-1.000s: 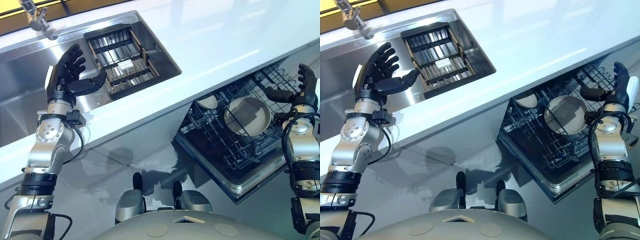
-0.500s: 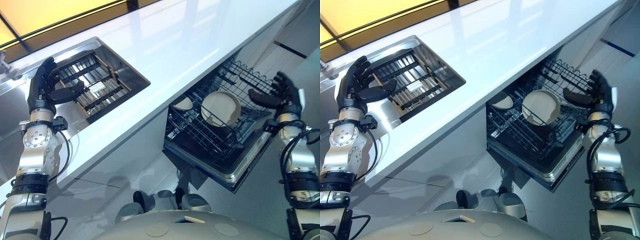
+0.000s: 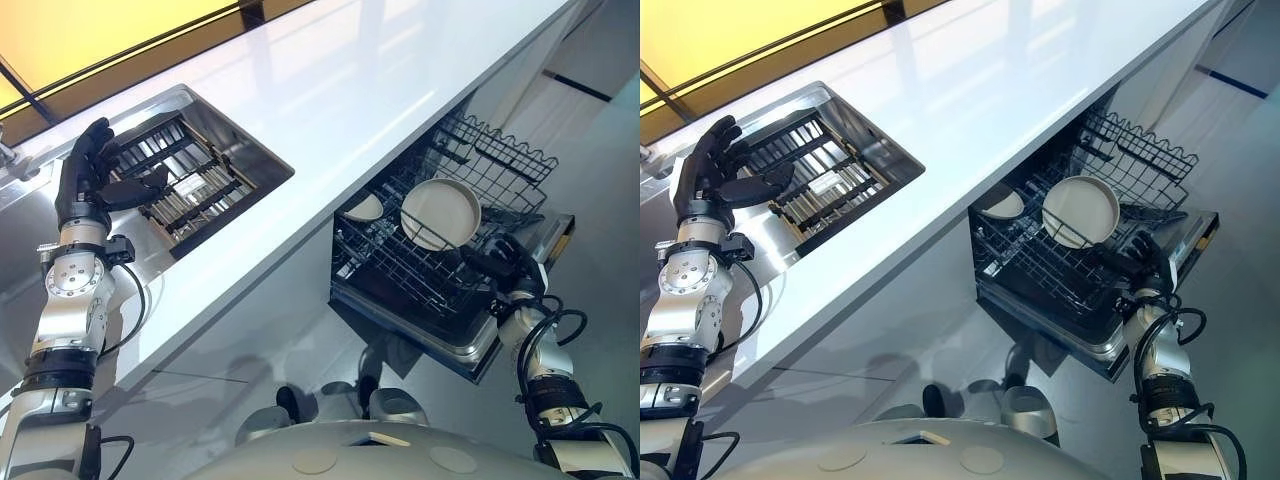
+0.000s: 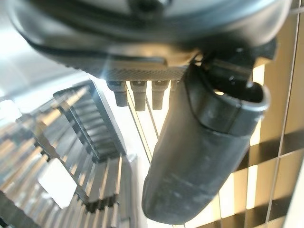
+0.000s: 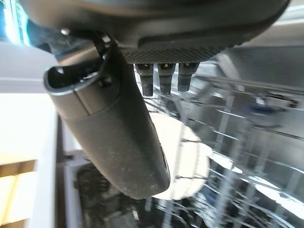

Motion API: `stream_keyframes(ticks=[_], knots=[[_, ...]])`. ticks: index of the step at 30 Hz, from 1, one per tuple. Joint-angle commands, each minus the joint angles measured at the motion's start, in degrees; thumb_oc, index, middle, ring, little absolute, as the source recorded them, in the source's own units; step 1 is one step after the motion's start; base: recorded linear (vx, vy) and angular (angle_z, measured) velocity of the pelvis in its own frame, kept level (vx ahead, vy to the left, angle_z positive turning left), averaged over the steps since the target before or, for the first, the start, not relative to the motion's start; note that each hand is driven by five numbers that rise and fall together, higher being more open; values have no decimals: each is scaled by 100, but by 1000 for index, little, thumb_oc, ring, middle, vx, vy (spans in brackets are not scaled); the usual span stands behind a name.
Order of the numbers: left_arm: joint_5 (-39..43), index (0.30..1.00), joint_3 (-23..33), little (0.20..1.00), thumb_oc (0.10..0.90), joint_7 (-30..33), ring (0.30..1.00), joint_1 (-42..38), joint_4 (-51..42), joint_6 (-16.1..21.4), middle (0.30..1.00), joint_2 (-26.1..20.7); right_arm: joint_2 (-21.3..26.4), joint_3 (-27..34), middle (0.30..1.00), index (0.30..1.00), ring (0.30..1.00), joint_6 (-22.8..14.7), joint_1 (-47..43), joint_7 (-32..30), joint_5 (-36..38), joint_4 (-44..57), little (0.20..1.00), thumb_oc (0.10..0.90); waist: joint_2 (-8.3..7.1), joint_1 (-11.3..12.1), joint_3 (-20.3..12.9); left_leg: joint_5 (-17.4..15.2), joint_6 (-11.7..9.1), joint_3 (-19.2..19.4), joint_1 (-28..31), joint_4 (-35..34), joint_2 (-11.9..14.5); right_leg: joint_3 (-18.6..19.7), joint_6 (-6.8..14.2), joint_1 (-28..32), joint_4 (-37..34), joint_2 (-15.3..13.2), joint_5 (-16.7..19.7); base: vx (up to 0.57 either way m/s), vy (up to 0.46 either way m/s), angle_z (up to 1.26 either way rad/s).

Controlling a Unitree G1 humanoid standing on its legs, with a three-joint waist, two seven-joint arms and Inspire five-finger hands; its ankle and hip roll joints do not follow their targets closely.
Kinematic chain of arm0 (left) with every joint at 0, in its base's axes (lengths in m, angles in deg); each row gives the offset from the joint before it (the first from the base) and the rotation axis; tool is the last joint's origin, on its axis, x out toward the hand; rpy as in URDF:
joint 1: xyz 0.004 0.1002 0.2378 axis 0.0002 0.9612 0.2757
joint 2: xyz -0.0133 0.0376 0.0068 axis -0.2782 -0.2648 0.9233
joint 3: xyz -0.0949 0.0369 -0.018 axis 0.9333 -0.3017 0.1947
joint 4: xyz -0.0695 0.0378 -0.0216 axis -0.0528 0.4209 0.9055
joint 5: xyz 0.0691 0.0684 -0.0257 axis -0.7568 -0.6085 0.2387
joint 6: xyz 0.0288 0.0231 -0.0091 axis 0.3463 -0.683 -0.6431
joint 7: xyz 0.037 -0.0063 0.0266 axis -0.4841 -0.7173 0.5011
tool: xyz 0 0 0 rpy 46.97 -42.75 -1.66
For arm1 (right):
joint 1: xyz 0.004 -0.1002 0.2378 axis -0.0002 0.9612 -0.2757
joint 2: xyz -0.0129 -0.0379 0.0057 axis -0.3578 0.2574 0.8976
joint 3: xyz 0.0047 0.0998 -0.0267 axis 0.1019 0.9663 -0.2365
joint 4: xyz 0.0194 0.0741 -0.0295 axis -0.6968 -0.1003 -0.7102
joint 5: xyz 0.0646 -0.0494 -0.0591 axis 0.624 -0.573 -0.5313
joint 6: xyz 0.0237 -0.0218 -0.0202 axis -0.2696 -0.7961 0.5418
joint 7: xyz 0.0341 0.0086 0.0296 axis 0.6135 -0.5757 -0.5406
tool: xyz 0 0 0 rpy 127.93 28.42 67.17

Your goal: Pick up plates and place into dishwasher.

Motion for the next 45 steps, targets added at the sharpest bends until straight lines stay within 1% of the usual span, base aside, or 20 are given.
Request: stream_keyframes(ticks=[1,6,9,10,12,14,15,18,20,26,27,30,32,34,38,39,40,42,43,45], knots=[[-40,900,254,900,800,98,900,-312,-476,399,900,-548,365,10,900,900,900,-710,-769,-115,-47,-5,900,800,363,185,-99,-547,208,-391,-472,503,-423,-250,353,-780,1283,179,-576,-5,-29,28],[15,900,197,900,800,59,900,-449,-531,341,900,-601,333,-91,900,900,900,-781,-957,-239,175,-403,900,800,432,284,63,-460,158,-526,-599,478,-387,-298,301,-868,1324,190,-603,-20,-37,25],[72,900,177,900,800,64,900,-559,-553,328,900,-654,283,-142,900,900,900,-688,-1082,-110,664,-476,900,800,452,334,181,-410,128,-597,-683,476,-361,-317,256,-901,1309,206,-635,-48,-40,23],[93,900,170,900,800,48,900,-602,-538,329,900,-671,252,-159,900,900,900,-684,-1124,12,921,-505,900,800,452,348,210,-401,124,-616,-700,477,-355,-323,246,-906,1304,209,-635,-35,-41,20],[125,900,150,900,800,4,900,-718,-502,320,900,-702,97,-195,900,900,900,-697,-1230,529,1696,-522,900,800,448,392,292,-385,114,-662,-738,496,-343,-340,218,-906,1294,213,-636,-30,-48,15],[139,900,116,900,800,-63,900,-839,-425,344,900,-698,-121,-277,900,900,900,-818,-1314,1069,2217,-418,900,800,426,440,370,-370,101,-709,-797,554,-332,-353,183,-895,1266,219,-621,-21,-60,15],[136,900,90,900,800,-100,900,-893,-370,373,900,-686,-198,-362,900,900,900,-916,-1359,1244,2368,-361,900,800,416,464,398,-365,91,-725,-815,578,-324,-363,167,-880,1239,222,-607,-8,-56,12],[148,900,1,900,800,-104,900,-1006,-299,406,900,-663,-343,-569,900,900,900,-1040,-1522,1597,2532,-69,900,800,391,504,464,-348,60,-760,-875,640,-316,-373,128,-833,1126,243,-554,-13,-39,13],[152,900,-89,900,800,-93,900,-1108,-233,430,900,-634,-405,-776,900,900,900,-1179,-1767,1654,2561,186,900,800,377,539,508,-333,38,-784,-910,668,-311,-387,94,-797,1042,267,-518,-18,-29,17],[145,900,-452,900,800,-43,900,-1433,-50,541,900,-484,-562,-1455,900,900,900,-1680,-2862,1516,2289,1325,900,800,302,652,563,-293,10,-905,-980,725,-317,-345,-42,-710,883,376,-481,2,-15,18],[137,900,-511,900,800,-43,900,-1474,-18,557,900,-453,-604,-1526,900,900,900,-1689,-3067,1426,2227,1504,900,800,292,673,555,-296,7,-931,-983,744,-322,-348,-60,-688,855,389,-474,59,-10,29],[114,900,-682,900,800,-89,900,-1612,209,654,900,-350,-651,-1751,900,900,900,-1886,-3808,1505,2085,1768,900,800,247,773,472,-297,-11,-1000,-972,783,-348,-344,-100,-576,679,433,-424,84,1,24],[130,900,-789,900,800,-146,900,-1689,383,732,900,-315,-554,-1979,900,900,900,-2090,-4391,1487,1639,2028,900,800,188,869,372,-288,-17,-1056,-969,785,-370,-340,-113,-504,523,461,-370,88,-8,14],[168,900,-825,900,800,-217,900,-1727,495,772,900,-323,-476,-2062,900,900,900,-2127,-4660,1425,1393,2155,900,800,156,919,313,-283,-21,-1076,-972,781,-383,-353,-117,-476,456,478,-352,53,-17,9],[153,900,-791,900,800,-317,900,-1703,524,736,900,-342,-306,-2087,900,900,900,-1998,-4736,1298,1127,2252,900,800,82,954,234,-285,-18,-1078,-951,761,-390,-362,-115,-450,405,506,-343,17,-9,2],[158,900,-776,900,800,-328,900,-1674,506,719,900,-336,-279,-2067,900,900,900,-1869,-4665,1147,906,2279,900,800,70,948,210,-288,-14,-1073,-940,754,-391,-357,-115,-444,401,517,-346,0,0,0],[166,900,-753,900,800,-345,900,-1624,489,714,900,-343,-211,-2042,900,900,900,-1852,-4558,1077,708,2256,900,800,53,939,194,-287,-8,-1070,-924,748,-393,-353,-116,-430,402,520,-346,0,0,0],[126,900,-683,900,800,-371,900,-1477,383,673,900,-313,-125,-1949,900,900,900,-1656,-4252,846,364,2342,900,800,21,905,138,-308,8,-1052,-875,747,-390,-329,-108,-405,420,531,-359,19,3,0],[105,900,-642,900,800,-368,900,-1393,306,643,900,-296,-63,-1873,900,900,900,-1570,-4059,834,277,2330,900,800,4,879,109,-322,13,-1032,-842,741,-387,-322,-100,-381,422,532,-364,34,12,0],[75,900,-575,900,800,-354,900,-1267,191,612,900,-260,44,-1739,900,900,900,-1217,-3724,696,92,2310,900,800,-19,823,67,-340,23,-1008,-785,728,-388,-292,-93,-354,434,543,-369,15,10,-1]])
